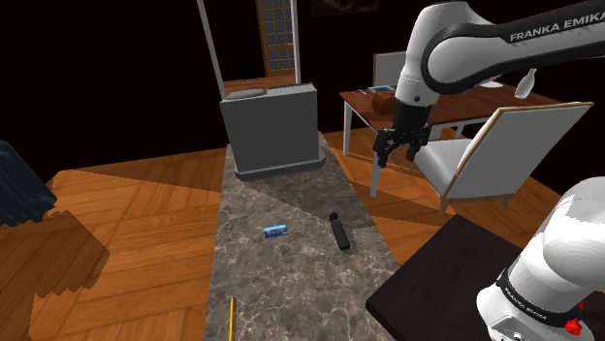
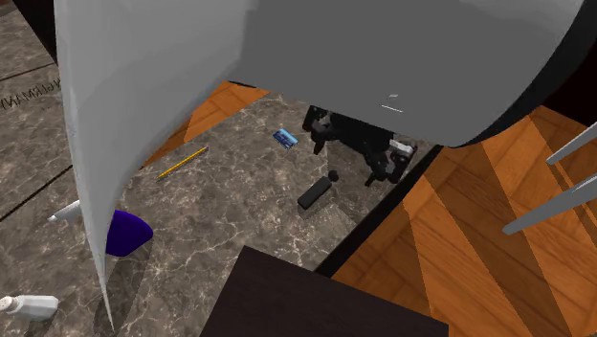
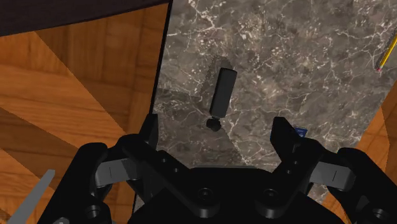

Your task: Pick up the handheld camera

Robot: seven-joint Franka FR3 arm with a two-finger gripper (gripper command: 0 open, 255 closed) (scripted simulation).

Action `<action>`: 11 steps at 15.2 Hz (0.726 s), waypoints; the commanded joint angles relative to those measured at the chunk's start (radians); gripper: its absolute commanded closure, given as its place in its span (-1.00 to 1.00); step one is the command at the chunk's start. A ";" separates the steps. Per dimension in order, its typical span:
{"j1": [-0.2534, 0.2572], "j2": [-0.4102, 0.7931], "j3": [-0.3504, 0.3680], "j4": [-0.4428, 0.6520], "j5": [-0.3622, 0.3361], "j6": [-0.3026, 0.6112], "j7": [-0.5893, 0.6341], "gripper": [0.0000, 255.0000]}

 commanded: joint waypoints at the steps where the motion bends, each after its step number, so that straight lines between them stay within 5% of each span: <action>1: -0.001 0.054 0.020 -0.026 0.002 0.089 0.017 -1.00; 11: -0.019 0.411 0.136 -0.055 -0.032 0.501 0.160 -1.00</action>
